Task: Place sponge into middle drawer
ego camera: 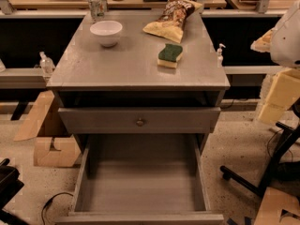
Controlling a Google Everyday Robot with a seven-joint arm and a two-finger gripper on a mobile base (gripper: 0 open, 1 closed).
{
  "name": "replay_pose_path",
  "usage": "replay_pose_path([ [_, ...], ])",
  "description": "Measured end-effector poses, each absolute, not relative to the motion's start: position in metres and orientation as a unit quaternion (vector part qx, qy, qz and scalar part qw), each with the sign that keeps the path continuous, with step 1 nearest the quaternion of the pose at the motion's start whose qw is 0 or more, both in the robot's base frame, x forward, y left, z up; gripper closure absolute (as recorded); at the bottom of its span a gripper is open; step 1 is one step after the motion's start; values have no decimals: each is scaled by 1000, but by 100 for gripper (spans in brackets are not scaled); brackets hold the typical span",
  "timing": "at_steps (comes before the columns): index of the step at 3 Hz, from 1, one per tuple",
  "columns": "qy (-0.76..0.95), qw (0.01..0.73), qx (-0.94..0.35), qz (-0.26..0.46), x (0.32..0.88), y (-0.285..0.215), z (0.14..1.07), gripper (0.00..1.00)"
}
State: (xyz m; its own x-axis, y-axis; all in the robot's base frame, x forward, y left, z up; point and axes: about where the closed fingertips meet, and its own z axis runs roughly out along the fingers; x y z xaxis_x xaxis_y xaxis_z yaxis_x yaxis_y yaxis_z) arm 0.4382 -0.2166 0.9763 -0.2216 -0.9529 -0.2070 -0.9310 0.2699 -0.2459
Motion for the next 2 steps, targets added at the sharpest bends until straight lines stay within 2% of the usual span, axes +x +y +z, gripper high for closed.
replay_pose_path([
  [2,821,150,-550,-30,458,-223,973,0],
])
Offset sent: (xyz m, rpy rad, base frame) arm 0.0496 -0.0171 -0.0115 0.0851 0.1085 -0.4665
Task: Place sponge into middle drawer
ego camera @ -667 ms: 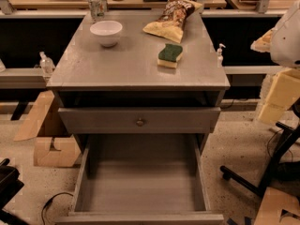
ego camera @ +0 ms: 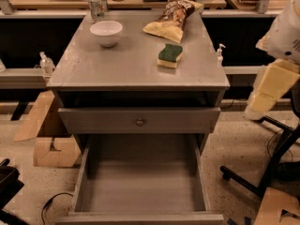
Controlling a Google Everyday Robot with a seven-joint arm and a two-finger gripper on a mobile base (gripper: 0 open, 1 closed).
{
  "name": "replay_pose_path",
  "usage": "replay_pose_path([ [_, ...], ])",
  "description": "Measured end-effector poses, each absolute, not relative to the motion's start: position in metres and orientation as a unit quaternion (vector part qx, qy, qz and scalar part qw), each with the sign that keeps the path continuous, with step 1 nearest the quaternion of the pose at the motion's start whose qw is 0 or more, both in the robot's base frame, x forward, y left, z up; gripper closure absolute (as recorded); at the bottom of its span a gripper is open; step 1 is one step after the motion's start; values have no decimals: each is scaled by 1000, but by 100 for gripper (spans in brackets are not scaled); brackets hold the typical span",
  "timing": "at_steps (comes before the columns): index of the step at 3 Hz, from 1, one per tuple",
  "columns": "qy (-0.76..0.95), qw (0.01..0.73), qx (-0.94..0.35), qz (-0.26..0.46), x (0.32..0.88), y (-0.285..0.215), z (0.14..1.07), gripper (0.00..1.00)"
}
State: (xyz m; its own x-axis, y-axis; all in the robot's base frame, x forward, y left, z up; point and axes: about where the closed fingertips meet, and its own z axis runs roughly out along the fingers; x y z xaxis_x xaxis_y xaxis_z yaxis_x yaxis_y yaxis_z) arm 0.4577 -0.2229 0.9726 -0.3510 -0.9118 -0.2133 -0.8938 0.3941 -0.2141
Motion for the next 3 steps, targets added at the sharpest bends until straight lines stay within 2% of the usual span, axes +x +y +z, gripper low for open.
replay_pose_path([
  [2,905,85,-413,-63,515,-233,948,0],
  [3,919,96,-378,-63,520,-231,949,0],
])
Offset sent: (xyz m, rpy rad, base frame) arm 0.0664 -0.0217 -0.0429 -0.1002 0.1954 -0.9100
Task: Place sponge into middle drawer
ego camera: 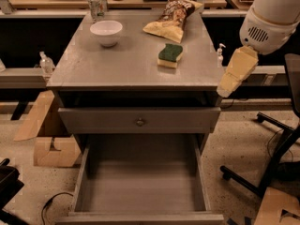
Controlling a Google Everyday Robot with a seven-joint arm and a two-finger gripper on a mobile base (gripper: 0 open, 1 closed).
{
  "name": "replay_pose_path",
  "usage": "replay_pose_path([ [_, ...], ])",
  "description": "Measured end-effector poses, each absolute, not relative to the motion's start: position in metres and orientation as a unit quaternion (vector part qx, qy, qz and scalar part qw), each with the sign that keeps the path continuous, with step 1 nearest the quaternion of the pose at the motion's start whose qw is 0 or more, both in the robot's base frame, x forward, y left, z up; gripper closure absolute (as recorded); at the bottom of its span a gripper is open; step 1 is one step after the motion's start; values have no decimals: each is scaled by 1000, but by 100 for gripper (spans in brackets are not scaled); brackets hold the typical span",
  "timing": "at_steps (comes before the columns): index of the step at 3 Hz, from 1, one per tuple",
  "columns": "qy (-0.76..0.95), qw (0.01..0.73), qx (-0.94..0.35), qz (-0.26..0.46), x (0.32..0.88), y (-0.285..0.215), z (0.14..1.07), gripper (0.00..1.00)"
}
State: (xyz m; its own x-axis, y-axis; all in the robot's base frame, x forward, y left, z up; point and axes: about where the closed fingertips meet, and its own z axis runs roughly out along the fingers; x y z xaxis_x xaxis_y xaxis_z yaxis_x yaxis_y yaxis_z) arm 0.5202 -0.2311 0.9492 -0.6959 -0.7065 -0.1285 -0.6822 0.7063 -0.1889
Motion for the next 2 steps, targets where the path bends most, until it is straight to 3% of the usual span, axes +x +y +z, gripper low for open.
replay_pose_path([
  [2,925,113,-358,-63,542,-219,947,0],
])
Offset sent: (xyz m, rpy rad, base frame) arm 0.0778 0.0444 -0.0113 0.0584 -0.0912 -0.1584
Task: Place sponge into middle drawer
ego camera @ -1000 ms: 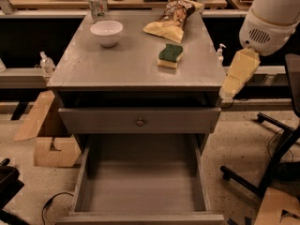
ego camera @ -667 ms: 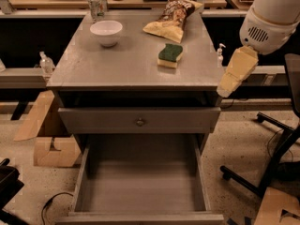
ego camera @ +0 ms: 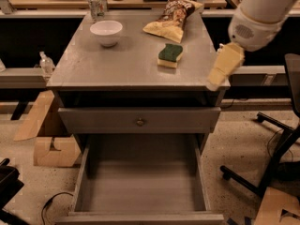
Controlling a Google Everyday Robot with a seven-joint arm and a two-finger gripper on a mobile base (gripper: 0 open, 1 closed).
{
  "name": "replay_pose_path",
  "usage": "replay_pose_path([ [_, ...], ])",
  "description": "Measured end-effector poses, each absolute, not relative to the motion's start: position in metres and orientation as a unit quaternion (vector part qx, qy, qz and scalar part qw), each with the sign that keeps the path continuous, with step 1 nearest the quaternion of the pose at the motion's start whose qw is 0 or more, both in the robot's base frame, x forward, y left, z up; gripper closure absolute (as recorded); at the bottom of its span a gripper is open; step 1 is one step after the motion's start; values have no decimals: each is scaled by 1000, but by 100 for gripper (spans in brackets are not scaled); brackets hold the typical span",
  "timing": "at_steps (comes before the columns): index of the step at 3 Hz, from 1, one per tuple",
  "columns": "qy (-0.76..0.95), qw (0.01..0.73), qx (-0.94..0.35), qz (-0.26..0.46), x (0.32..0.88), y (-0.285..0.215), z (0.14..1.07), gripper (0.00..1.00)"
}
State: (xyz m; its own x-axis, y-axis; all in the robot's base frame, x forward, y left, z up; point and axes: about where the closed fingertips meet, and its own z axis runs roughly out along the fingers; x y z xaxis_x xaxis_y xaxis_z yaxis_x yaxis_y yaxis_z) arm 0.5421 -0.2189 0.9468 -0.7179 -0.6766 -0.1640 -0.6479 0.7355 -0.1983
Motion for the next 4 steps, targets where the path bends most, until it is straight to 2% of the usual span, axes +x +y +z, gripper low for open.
replay_pose_path([
  [2,962,158,-217,-55,648,-180,937,0],
  [4,982,181,-48,-2,694,-164,920,0],
])
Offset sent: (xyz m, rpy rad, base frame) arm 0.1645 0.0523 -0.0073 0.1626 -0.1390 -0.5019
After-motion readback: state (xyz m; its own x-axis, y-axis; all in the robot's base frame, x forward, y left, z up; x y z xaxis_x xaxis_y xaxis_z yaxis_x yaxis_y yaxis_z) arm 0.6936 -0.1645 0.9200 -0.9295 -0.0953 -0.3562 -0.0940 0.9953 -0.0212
